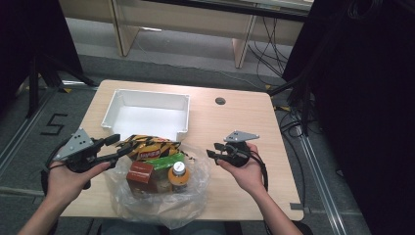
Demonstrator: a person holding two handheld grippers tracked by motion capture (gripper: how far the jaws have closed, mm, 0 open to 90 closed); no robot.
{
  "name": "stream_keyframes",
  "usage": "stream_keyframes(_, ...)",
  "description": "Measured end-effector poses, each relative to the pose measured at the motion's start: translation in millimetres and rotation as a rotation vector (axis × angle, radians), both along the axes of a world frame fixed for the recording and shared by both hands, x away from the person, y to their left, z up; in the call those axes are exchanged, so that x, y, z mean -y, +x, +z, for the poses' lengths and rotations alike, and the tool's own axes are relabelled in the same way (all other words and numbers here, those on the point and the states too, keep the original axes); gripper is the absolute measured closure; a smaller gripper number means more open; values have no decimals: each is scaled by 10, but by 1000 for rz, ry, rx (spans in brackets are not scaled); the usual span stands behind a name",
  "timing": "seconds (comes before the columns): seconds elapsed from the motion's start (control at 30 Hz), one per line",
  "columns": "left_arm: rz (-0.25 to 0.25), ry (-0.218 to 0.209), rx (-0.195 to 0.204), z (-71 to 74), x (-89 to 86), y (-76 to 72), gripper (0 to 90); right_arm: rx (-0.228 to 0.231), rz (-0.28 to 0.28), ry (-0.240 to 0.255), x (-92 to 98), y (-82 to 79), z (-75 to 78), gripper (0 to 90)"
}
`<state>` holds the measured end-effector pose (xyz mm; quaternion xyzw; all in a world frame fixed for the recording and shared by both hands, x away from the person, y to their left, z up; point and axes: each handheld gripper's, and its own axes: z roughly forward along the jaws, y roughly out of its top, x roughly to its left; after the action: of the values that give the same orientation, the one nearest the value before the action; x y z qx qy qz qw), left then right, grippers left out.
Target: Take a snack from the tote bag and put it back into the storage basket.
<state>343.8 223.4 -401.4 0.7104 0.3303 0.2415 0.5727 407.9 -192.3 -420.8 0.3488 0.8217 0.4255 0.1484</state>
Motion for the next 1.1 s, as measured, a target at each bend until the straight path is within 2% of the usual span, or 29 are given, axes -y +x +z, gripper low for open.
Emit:
stream_keyframes(0.03,0,15,4,2,0,6,465,0,0,0,0,0,0,578)
stream_keyframes(0.13,-8,17,-2,-12,30,16,491,-5,-1,-1,-1,1,-9,577)
stream_keyframes(0.2,-11,25,-7,-18,45,22,512,9,-4,1,-3,7,-19,577)
stream_keyframes(0.27,-8,31,-6,-25,61,26,525,-15,-12,11,-10,-6,-18,577)
stream_keyframes(0.33,-12,35,-6,-27,69,25,530,-15,-12,14,-15,-10,-19,577)
stream_keyframes(0.37,-14,32,-5,-32,78,26,555,-17,-3,4,3,1,-12,576)
stream_keyframes(0.4,-8,49,0,-27,74,28,570,-28,-10,11,-6,-9,-12,576)
stream_keyframes(0.63,-2,82,6,-12,74,62,668,-18,-3,3,4,4,-17,575)
stream_keyframes(0.67,-2,84,4,-10,76,65,678,-31,-10,11,-7,-10,-16,575)
stream_keyframes(0.97,-8,78,0,-12,76,70,734,-8,-1,15,-10,-1,8,575)
stream_keyframes(1.1,-11,76,-8,-9,80,69,753,-13,-1,15,-25,-13,4,575)
